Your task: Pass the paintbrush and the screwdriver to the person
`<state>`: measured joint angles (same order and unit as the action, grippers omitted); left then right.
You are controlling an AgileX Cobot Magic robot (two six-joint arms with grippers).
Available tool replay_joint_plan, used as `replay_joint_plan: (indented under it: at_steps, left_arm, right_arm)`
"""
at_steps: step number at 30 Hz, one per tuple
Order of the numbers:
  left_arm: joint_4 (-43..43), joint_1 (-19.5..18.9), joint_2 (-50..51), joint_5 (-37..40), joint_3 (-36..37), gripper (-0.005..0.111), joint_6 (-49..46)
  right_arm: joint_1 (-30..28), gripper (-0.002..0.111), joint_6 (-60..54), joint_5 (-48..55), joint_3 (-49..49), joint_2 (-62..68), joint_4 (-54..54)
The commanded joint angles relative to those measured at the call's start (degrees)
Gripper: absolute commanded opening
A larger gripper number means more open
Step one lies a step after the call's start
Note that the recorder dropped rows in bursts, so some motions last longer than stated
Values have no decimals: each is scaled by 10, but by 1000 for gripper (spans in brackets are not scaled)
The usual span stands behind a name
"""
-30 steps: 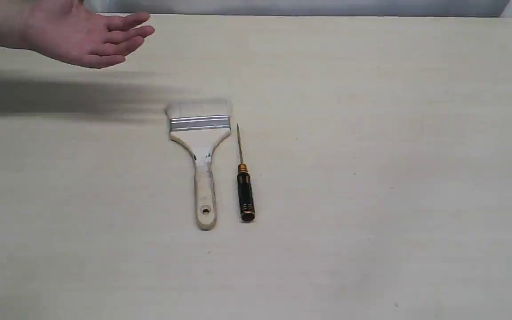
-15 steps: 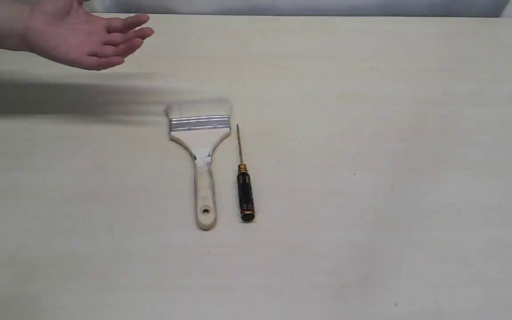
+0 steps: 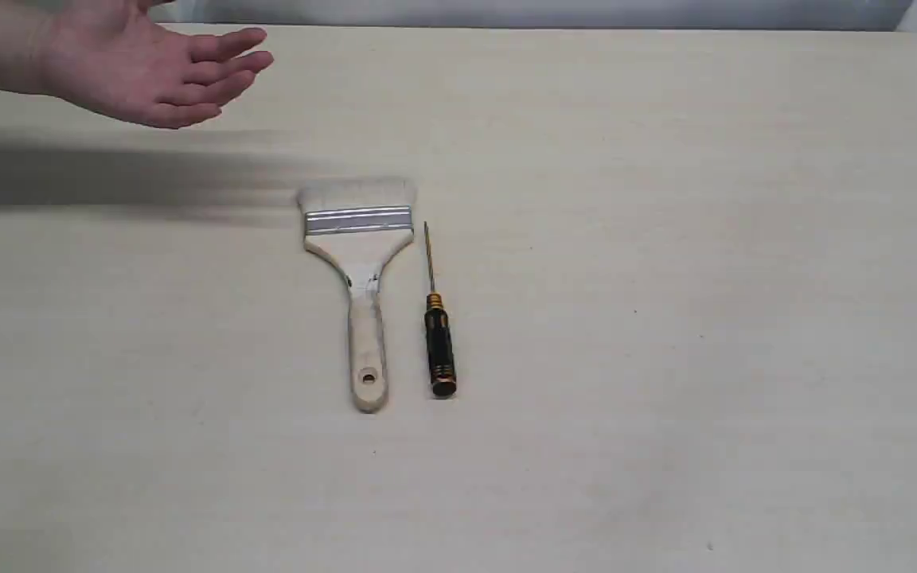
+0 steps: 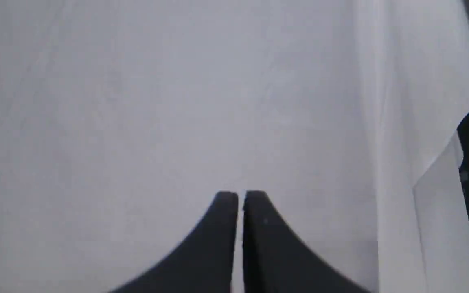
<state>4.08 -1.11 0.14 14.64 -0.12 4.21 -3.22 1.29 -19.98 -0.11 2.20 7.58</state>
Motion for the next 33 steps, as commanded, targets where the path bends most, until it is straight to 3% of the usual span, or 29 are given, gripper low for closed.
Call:
replay_joint_plan:
  at_steps: [1,6,8,10,12,15,16,19,25,29,31,33]
  left_arm:
    - [-3,5,-1,-3,1,0,1]
    - [-3,5,-1,-3,1,0,1]
    - [-3,5,-1,-3,1,0,1]
    - [-1,5,-1,-4,1,0,1]
    - [0,5,-1,-4,1,0,1]
    - [0,5,-1,-4,1,0,1]
    - [0,5,-1,-4,1,0,1]
    - [0,5,-1,-4,1,0,1]
    - [0,5,-1,-4,1,0,1]
    - [0,5,-1,-4,1,0,1]
    - [0,5,-1,-4,1,0,1]
    - [0,5,-1,-4,1,0,1]
  right_arm:
    - [0,4,59,-74,1,-3,73]
    - [0,4,257,-24,1,-3,71]
    - [0,4,295,-28,1,-3,8]
    - [0,4,363,-28,-1,-3,-150]
    - [0,5,485,-38,-26,-3,-384]
    - [0,11,664,-132,-68,-2,-668]
    - [-1,14,687,-158,-85,0,-707]
    - [-1,19,727,-177,-129,15,-741]
    - [-1,20,701,-164,-252,90,-748]
    - [-1,20,671,-152,-360,182,-846]
    - [1,24,759,-128,-399,226,-917]
    - [1,29,920,-106,-441,279,-1022]
